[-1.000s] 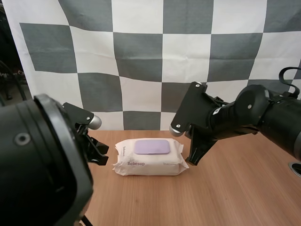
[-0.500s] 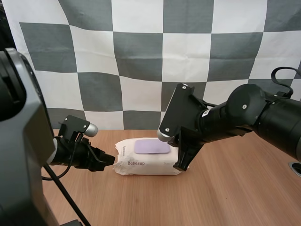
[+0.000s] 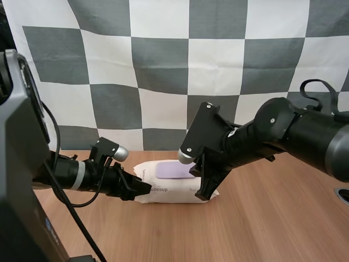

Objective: Open the wet wipes lid

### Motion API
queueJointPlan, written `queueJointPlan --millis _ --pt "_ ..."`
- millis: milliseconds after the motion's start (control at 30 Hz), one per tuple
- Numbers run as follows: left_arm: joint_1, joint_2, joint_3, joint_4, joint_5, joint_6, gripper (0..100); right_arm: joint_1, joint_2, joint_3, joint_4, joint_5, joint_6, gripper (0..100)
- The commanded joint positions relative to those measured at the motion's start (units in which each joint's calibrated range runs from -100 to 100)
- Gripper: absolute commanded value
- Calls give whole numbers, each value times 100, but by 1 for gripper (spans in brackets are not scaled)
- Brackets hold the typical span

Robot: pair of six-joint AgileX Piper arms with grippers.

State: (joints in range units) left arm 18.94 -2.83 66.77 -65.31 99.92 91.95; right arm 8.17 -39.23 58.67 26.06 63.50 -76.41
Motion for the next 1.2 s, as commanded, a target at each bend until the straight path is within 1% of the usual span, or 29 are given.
queueJointPlan --millis 0,67,167,200,267,333,467,667,833,933,1000,1067,1100,1167 --pt "-253 -3 6 -138 -192 90 68 4 4 1 -7 -55 -3 41" --pt "-320 -3 6 -271 -636 142 68 4 4 1 -18 -52 -3 41" --pt "-434 11 6 -268 -1305 142 69 4 4 1 -17 -71 -3 41" --pt "-469 38 6 -255 -1549 142 70 4 4 1 -17 -71 -3 41" --pt "-517 93 6 -226 -2035 142 75 4 4 1 -17 -71 -3 41" --pt "-517 134 -8 -228 -2297 142 79 4 4 1 -17 -71 -3 41" --pt "-517 134 -8 -463 -2408 142 79 4 4 1 -2 -71 -3 41" --pt "-517 180 -8 -525 -2440 142 79 4 4 1 21 -71 -3 41" --pt "-517 570 -8 -553 -2440 142 79 4 4 1 21 -71 -3 41" --pt "-517 800 -8 -709 -2332 142 79 4 4 1 62 -71 -3 41" --pt "-517 837 -39 -725 -2145 142 77 4 4 1 62 -71 -3 41" --pt "-517 837 -86 -725 -1959 142 71 4 4 1 62 -71 -3 41" --pt "-517 837 -86 -725 -1904 142 66 4 4 1 62 -71 -3 41" --pt "-517 837 -86 -725 -1867 142 46 4 4 1 62 -71 -3 41"
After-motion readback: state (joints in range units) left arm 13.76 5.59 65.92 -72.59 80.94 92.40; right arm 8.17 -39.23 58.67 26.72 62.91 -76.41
